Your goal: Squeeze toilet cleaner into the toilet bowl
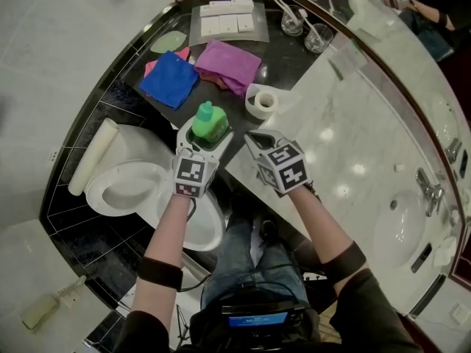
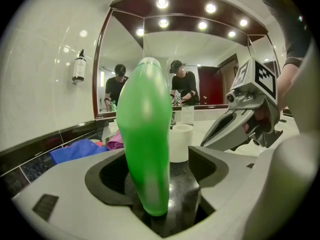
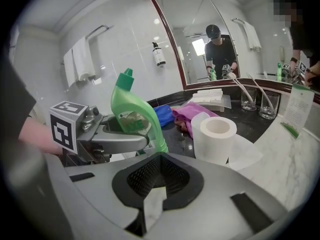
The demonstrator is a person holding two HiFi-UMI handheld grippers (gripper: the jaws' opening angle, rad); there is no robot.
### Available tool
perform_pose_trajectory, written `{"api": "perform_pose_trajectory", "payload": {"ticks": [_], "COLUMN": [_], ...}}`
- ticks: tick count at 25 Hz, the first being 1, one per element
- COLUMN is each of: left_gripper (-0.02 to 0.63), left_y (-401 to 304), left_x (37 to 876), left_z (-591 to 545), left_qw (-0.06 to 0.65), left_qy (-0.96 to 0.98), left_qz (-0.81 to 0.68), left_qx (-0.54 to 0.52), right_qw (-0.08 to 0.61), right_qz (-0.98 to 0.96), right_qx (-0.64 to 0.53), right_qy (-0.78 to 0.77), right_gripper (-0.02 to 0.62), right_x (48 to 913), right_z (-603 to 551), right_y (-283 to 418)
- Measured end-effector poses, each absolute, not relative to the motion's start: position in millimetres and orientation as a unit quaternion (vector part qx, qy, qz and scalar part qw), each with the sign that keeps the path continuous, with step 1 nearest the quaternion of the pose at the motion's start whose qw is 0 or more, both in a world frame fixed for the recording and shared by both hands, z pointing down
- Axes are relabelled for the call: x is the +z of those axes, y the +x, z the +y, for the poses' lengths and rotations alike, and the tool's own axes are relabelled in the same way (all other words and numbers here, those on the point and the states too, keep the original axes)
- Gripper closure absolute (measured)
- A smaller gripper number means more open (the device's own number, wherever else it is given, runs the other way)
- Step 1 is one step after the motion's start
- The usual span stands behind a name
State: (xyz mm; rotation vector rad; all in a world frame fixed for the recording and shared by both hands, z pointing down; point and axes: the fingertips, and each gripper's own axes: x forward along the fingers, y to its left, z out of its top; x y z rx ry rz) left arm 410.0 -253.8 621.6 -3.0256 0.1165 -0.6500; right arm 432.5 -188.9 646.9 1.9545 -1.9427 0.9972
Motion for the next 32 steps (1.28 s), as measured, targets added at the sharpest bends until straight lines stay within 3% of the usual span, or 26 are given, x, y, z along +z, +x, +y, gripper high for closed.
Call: {"api": "perform_pose_trajectory", "payload": {"ticks": [12, 14, 18, 21, 32], "left_gripper": [0.235, 0.284, 0.501, 0.601, 0.603], "left_y": [303, 277, 216, 175, 25], "left_x": [585, 568, 531, 509, 495], "left_z": [-208, -189, -153, -127, -62], "left_qw": [0.002, 0.000, 0.010, 0.010, -0.045], "left_qy": [-0.961, -0.958, -0.946, -0.937, -0.896], "left_qz": [0.124, 0.146, 0.212, 0.253, 0.362], "left_qx": [-0.246, -0.248, -0.243, -0.241, -0.252], "right_qw": [0.115, 0.114, 0.114, 0.113, 0.130], "right_qz": [-0.696, -0.703, -0.720, -0.736, -0.783], "right_qx": [0.303, 0.299, 0.292, 0.287, 0.295], "right_qy": [0.640, 0.635, 0.619, 0.603, 0.532], "right_gripper": [0.589, 0.589, 0.589, 0.589, 0.589], "right_x": [600, 586, 562, 547, 541], "right_z": [-138, -122, -89, -69, -23], "right_y": [392, 381, 353, 329, 210]}}
